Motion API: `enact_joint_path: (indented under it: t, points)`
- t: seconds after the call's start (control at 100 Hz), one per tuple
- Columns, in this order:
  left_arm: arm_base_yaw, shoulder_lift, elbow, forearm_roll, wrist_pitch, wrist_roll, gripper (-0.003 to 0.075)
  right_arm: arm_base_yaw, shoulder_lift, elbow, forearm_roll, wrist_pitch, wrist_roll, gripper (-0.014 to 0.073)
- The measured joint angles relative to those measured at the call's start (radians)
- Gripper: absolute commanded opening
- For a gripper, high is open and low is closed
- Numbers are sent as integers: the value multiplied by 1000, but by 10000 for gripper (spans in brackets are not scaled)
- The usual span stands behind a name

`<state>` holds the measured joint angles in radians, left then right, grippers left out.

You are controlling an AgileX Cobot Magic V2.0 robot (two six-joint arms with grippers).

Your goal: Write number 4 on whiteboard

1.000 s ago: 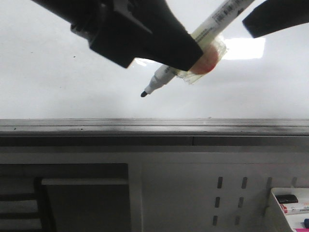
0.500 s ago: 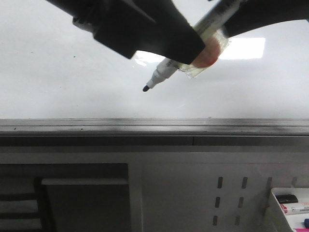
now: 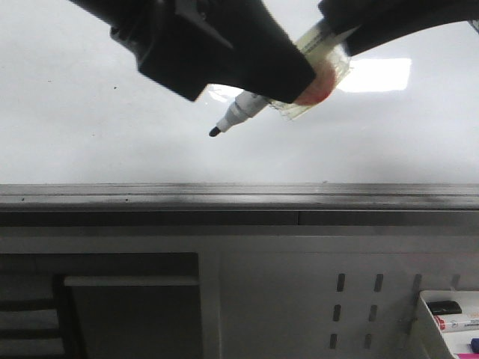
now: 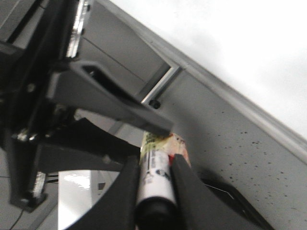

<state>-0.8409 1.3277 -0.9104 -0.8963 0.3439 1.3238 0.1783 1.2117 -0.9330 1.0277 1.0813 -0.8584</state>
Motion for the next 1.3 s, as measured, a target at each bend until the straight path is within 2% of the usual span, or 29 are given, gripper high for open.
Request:
enact_joint_path:
  t: [0.06, 0.13, 0.27, 0.43, 0.58, 0.72, 0.82, 0.98, 1.3]
  points:
    - [6, -2, 0, -1, 0, -7, 545, 2, 0, 0, 14, 12, -4, -64]
    - [27, -16, 0, -11, 0, -27, 598, 3, 0, 0, 19, 14, -4, -62]
    - [114, -79, 0, -19, 12, -98, 554, 3, 0, 0, 22, -28, -13, -50]
    - [300, -188, 22, -29, 64, -176, 467, 3, -24, 23, 66, -118, -78, -50]
    - [501, -308, 115, -83, 90, -194, 450, 3, -72, 72, 183, -234, -200, -50]
    - [629, -411, 194, -133, 92, -198, 450, 3, -64, 81, 313, -309, -325, -50]
    - [668, -460, 214, -144, 92, -198, 450, 3, -31, 81, 408, -348, -409, -50]
    - [674, -480, 219, -150, 93, -198, 450, 3, 37, 81, 513, -389, -508, -49]
    - [674, -480, 220, -162, 97, -198, 450, 3, 111, 40, 561, -495, -586, -49]
